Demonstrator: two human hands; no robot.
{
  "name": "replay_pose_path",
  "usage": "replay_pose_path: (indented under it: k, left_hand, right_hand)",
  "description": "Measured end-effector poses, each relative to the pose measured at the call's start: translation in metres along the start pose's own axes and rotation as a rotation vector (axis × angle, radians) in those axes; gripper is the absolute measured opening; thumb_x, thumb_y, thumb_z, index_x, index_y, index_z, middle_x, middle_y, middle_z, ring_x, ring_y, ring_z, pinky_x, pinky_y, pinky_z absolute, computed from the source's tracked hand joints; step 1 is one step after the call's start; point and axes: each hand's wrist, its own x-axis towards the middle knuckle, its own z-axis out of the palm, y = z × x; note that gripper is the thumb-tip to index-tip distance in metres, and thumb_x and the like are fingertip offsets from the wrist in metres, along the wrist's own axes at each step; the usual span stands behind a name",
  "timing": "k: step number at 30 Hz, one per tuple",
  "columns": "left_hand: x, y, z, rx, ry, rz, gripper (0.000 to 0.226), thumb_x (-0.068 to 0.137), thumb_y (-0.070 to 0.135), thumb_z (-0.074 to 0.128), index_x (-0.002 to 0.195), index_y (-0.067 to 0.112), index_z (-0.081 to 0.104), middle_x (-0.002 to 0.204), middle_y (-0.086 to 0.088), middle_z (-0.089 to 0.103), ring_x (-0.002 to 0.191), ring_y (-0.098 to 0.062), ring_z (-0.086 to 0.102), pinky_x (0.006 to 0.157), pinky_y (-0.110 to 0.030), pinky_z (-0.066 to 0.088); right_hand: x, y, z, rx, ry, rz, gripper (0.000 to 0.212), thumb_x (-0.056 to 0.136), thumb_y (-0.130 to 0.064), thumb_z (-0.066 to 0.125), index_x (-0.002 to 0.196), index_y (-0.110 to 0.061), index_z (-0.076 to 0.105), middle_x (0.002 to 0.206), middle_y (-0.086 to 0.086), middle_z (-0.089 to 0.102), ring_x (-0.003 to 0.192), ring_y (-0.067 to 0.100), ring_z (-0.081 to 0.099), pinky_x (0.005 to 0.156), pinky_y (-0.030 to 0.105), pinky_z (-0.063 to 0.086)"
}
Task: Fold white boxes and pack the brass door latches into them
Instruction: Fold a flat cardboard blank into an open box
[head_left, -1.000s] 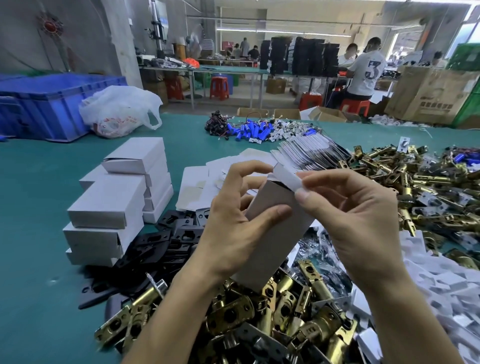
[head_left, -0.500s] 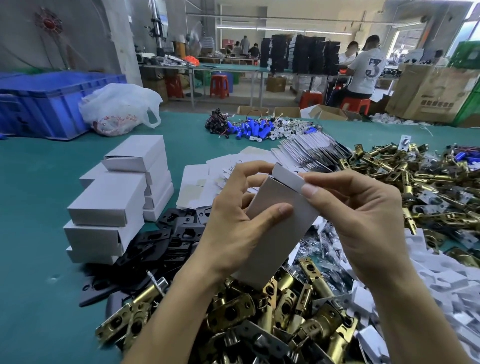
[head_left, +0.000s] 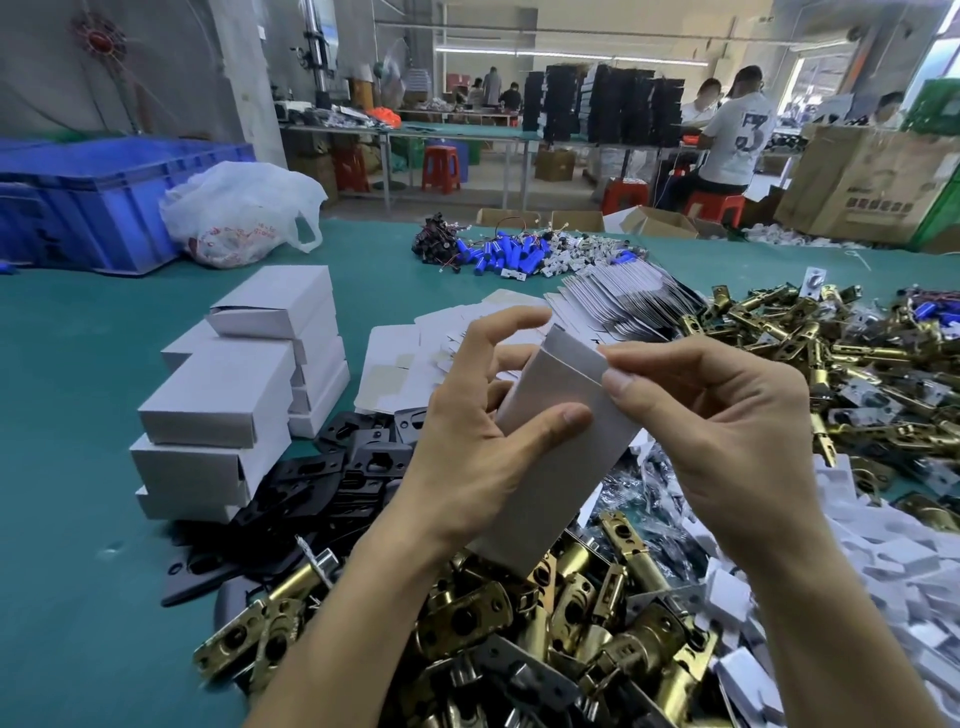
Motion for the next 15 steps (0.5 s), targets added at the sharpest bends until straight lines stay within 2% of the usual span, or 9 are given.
replay_pose_path:
  k: [3, 7, 11, 13, 15]
  left_hand:
    - [-0.0003, -0.0003, 0.0003, 0.006, -0.011, 0.015, 0.059, 0.083, 0.023, 0.076, 0.125, 0.057, 0.053, 0.108, 0.010, 0.068, 0.092, -0.022, 0.073, 0.073, -0.030, 0.060]
    - [0.0001, -0.0001, -0.0004, 0.002, -0.007, 0.032, 0.053, 0.088, 0.018, 0.072, 0.128, 0.049, 0.056, 0.108, 0.008, 0.068, 0.091, -0.019, 0.072, 0.073, -0.026, 0.058]
    - [0.0003, -0.0006, -0.0009, 0.029, 0.013, 0.025, 0.044, 0.087, 0.019, 0.072, 0.117, 0.048, 0.058, 0.110, 0.005, 0.068, 0.091, -0.027, 0.072, 0.074, -0.044, 0.063]
    - [0.0000, -0.0005, -0.0004, 0.036, 0.038, 0.004, 0.038, 0.085, 0.021, 0.073, 0.106, 0.050, 0.060, 0.109, 0.003, 0.066, 0.090, -0.029, 0.071, 0.073, -0.055, 0.061]
    - [-0.0005, 0.0001, -0.0008, 0.043, 0.050, -0.003, 0.032, 0.085, 0.027, 0.075, 0.102, 0.049, 0.060, 0.108, 0.004, 0.065, 0.090, -0.030, 0.071, 0.072, -0.060, 0.059]
  right_hand:
    - [-0.0003, -0.0015, -0.0027, 0.031, -0.056, 0.024, 0.017, 0.082, -0.001, 0.071, 0.093, -0.014, 0.075, 0.092, -0.002, 0.078, 0.086, 0.015, 0.074, 0.076, 0.024, 0.059]
    - [-0.0018, 0.0006, -0.0072, 0.069, -0.152, 0.112, 0.022, 0.072, -0.019, 0.072, 0.094, -0.018, 0.075, 0.104, -0.001, 0.076, 0.098, 0.018, 0.073, 0.084, 0.038, 0.060]
    - [-0.0017, 0.0042, -0.0066, 0.109, -0.151, 0.147, 0.022, 0.067, -0.019, 0.075, 0.088, -0.020, 0.078, 0.107, 0.003, 0.076, 0.098, 0.023, 0.073, 0.083, 0.048, 0.059]
    - [-0.0017, 0.0059, -0.0051, 0.089, -0.146, 0.155, 0.017, 0.070, -0.021, 0.073, 0.086, -0.022, 0.078, 0.106, 0.003, 0.075, 0.093, 0.027, 0.073, 0.081, 0.052, 0.058]
    - [-0.0029, 0.0069, -0.0027, 0.087, -0.171, 0.156, 0.016, 0.076, -0.018, 0.071, 0.090, -0.024, 0.075, 0.105, 0.006, 0.073, 0.086, 0.035, 0.072, 0.074, 0.057, 0.055]
